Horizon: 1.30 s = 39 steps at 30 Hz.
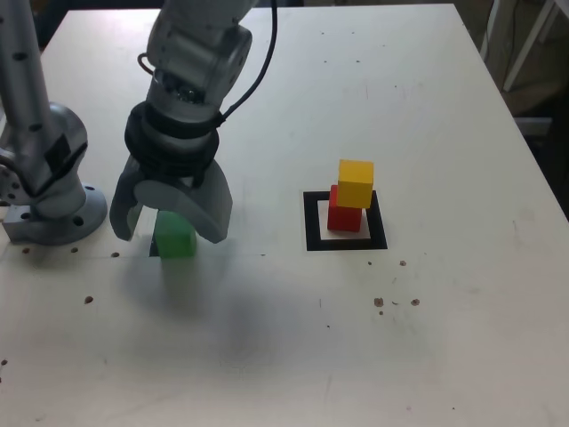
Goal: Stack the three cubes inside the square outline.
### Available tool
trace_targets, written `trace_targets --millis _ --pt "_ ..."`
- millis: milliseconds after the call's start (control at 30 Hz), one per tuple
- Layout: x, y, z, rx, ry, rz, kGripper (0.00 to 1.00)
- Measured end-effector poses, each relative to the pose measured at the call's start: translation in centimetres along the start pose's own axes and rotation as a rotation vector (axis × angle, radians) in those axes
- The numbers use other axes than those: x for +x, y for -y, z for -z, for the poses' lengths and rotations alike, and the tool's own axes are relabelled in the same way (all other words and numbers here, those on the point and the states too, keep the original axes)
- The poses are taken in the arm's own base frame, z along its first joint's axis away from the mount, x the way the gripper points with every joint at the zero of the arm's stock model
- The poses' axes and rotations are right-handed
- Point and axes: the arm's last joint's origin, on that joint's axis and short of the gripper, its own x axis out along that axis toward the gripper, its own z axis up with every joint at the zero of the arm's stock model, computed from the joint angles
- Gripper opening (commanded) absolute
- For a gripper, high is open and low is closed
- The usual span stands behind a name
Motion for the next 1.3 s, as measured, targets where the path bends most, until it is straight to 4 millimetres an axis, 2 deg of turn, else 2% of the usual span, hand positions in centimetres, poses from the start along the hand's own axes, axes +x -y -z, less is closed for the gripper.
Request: trace_targets --millis 333,467,600,733,833,1300 --pt "1.5 0.2 -1.3 0.021 0.023 0.035 0.91" --pt "1.6 -0.1 -1.3 0.011 0.021 0.039 0.84" --pt "2.1 -0.4 -1.1 -0.004 0.009 0.042 0.68" --pt "2.4 -0.6 -1.2 -0.009 0.021 0.048 0.41" --pt "2.5 -0.5 -1.3 -0.008 0.042 0.048 0.29" --pt "2.0 -0.6 -1.4 -0.009 0.07 0.046 0.27"
